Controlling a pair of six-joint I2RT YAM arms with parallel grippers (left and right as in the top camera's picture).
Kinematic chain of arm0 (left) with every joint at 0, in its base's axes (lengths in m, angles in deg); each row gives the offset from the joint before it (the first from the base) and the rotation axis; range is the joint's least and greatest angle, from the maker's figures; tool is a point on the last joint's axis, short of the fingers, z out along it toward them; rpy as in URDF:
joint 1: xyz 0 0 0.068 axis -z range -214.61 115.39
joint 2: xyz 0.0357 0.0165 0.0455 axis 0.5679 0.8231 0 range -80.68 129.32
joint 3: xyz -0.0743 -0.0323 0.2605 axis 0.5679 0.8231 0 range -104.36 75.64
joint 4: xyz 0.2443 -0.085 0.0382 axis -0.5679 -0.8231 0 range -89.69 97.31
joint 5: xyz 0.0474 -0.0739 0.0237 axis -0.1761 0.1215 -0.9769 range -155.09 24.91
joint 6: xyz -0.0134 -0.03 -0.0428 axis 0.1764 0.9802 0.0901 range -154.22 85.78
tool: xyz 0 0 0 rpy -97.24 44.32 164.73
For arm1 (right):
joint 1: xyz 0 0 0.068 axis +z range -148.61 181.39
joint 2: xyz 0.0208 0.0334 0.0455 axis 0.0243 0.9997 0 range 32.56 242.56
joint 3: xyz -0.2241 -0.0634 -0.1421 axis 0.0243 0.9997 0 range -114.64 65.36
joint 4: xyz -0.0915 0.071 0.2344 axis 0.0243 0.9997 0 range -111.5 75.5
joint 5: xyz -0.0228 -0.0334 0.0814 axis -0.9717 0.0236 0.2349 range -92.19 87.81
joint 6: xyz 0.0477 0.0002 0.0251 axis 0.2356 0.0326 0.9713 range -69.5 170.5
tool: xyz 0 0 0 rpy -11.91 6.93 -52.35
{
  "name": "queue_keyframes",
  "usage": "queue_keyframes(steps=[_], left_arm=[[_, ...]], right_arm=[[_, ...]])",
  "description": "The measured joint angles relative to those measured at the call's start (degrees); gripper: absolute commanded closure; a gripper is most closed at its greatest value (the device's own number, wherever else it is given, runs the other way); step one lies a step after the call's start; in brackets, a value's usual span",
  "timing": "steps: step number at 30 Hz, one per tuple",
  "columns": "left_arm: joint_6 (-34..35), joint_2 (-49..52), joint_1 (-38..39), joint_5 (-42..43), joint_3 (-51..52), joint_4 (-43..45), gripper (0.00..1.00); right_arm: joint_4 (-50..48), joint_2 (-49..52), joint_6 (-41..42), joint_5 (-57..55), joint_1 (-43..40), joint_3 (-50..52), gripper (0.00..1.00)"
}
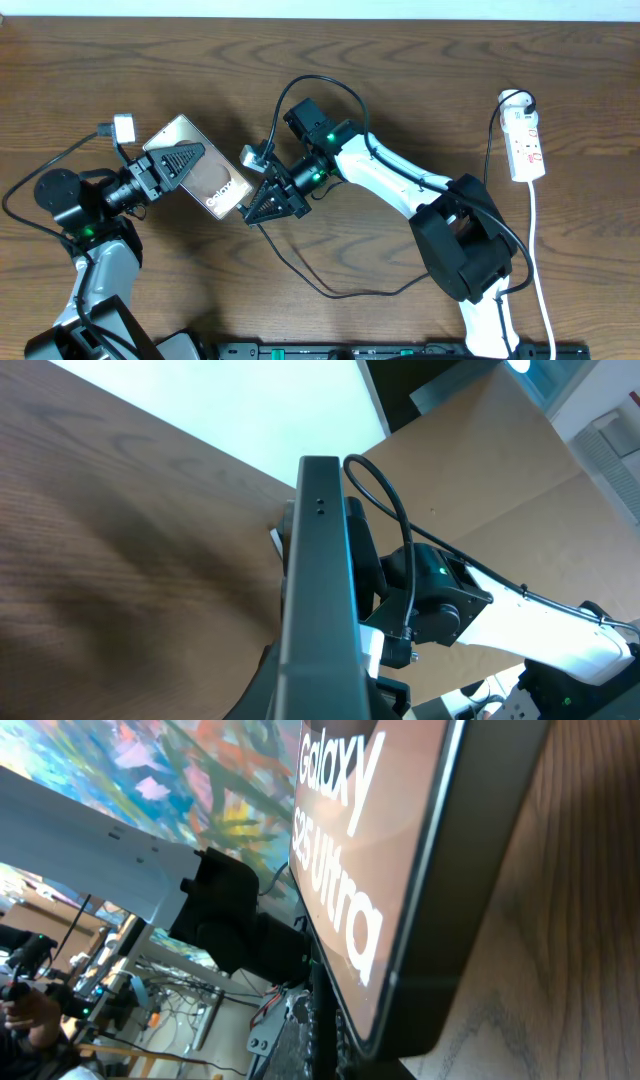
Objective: Plug charger to phone and switch on socket
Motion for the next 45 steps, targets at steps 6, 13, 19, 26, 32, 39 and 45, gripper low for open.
queue_keyframes(steps=[6, 13, 19, 26, 32, 39, 45], left_arm=[[0.00, 0.00, 0.00, -0.31, 0.04, 0.07, 0.92], [-0.02, 0.00, -0.07, -1.07, 0.04, 0.22, 0.93], [-0.24, 0.00, -0.07, -1.68, 0.04, 0.24, 0.93], [-0.24, 0.00, -0.07, -1.75, 0.04, 0.22, 0.92], [-0.42, 0.00, -0.13, -2.25, 0.04, 0.31, 0.93], [-0.44, 0.00, -0.15, -2.47, 0.04, 0.39, 0.92], [-0.44, 0.00, -0.15, -2.58, 0.04, 0.39, 0.93]], right_arm=[[-1.14, 0.02, 0.79, -0.02, 0.00, 0.02, 0.99], [-3.23, 0.02, 4.22, -0.02, -0.07, 0.20, 0.99], [-3.78, 0.02, 6.45, 0.00, -0.11, 0.22, 0.99], [-3.89, 0.02, 7.93, 0.00, -0.11, 0.22, 0.99], [-5.01, 0.02, 10.95, 0.02, -0.26, 0.24, 0.99], [-5.16, 0.02, 12.81, 0.11, -0.33, 0.24, 0.99], [-5.16, 0.02, 13.22, 0.20, -0.37, 0.24, 0.99]])
